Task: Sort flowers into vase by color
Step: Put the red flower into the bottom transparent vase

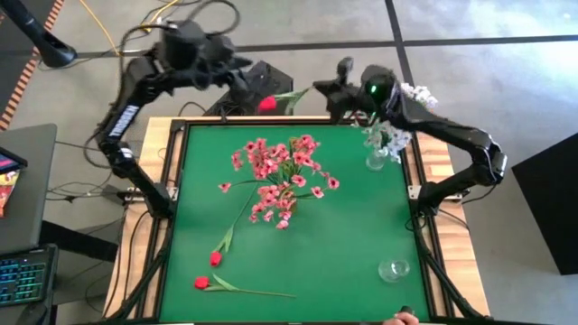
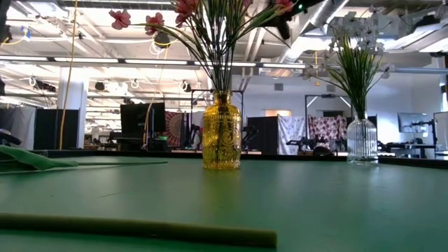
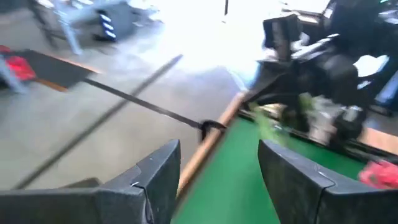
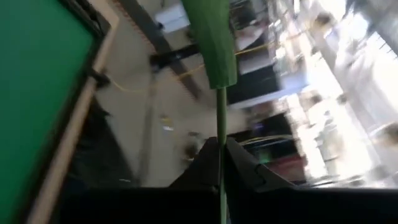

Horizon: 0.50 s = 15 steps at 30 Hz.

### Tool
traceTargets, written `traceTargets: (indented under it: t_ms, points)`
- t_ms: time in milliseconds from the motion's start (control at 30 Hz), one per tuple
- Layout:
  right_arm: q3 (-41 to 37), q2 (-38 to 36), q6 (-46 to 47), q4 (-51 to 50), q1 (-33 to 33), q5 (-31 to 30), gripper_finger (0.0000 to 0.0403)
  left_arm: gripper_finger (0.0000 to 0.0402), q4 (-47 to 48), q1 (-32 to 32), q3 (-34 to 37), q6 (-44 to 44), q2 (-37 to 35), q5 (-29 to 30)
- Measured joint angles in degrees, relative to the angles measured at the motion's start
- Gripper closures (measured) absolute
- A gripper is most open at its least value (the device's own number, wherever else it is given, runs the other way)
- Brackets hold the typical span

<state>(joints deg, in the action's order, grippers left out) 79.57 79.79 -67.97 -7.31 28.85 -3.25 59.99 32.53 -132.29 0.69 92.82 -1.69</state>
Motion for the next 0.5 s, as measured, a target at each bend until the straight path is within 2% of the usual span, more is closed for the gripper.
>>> traceTargets:
  t_ms: [133,267,500]
  points:
    - [7.2,0.0,12.5,-8.2,2.3,7.2,0.0376,0.0196,-0.1,1.6,0.0,1.4,-2.1,1.2]
    - [12.3,-2.1,22.6,-9.5,2.5,14.0,0.0376,0.0196,0.7,1.9,0.0,3.8,-3.1,0.5]
    - [17.1,-9.3,46.5,-9.2,-2.1,16.4,0.0376,0.0203,-0.4,2.0,0.0,8.6,-3.8,-3.7]
